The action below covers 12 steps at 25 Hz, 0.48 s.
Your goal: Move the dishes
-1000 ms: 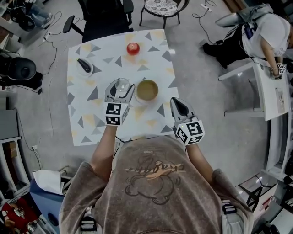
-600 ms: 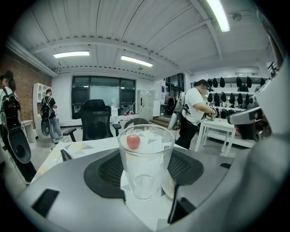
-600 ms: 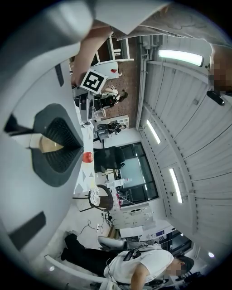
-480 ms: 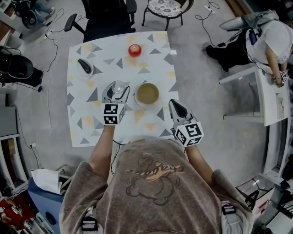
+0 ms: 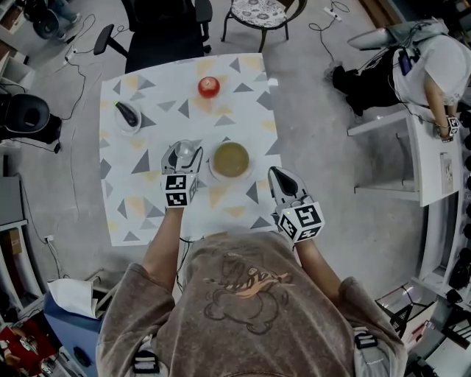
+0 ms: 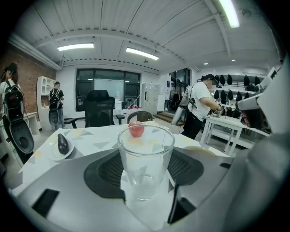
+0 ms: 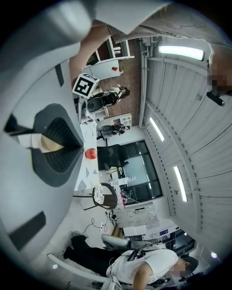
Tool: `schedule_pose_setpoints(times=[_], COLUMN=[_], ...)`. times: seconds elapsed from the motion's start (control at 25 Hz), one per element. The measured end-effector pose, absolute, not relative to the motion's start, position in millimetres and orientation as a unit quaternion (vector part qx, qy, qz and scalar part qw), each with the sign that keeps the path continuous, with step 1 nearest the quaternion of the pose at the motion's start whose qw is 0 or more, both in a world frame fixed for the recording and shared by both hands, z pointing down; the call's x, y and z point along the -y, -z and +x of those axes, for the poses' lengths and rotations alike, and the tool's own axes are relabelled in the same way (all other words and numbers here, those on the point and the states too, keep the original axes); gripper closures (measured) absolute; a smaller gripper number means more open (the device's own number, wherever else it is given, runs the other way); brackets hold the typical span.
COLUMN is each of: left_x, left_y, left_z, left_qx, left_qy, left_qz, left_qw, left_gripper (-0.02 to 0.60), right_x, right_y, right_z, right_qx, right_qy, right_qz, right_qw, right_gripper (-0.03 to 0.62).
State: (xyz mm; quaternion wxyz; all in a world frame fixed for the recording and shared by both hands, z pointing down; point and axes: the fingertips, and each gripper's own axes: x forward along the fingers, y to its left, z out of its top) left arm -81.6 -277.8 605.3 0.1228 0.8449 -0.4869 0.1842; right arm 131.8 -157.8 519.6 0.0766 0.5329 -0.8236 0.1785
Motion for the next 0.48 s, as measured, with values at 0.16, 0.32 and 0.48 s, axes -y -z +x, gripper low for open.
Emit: schedule_pose_setpoints(times=[0.16,0.32,0.48], left_x=[282.0,285.0,284.7], left_y=[-614.1,-617.5,-617.4], left_z=[-81.2,-80.6,-78.1], left_qx=[0.492,0.495,0.493], left_qy=[-0.185,-0.184,-0.186], left_qz=[0.841,0.840,0.842], left_qw=[0.128,0.126,0.120], left_gripper=[0.293,0.293,0.293], right_x=[160.7,162.9,163.4], right_y=[-522.1,-524.4,-525.2], right_z=[133.2,137.1,140.5], right_qx=[0.824,0.822,0.821], right_qy=[-0.182,-0.185,-0.186], right_qz=[0.530,0.532,0.534], right_qw=[0.081,0.084,0.085], right_gripper=[0.588,0.588,0.588])
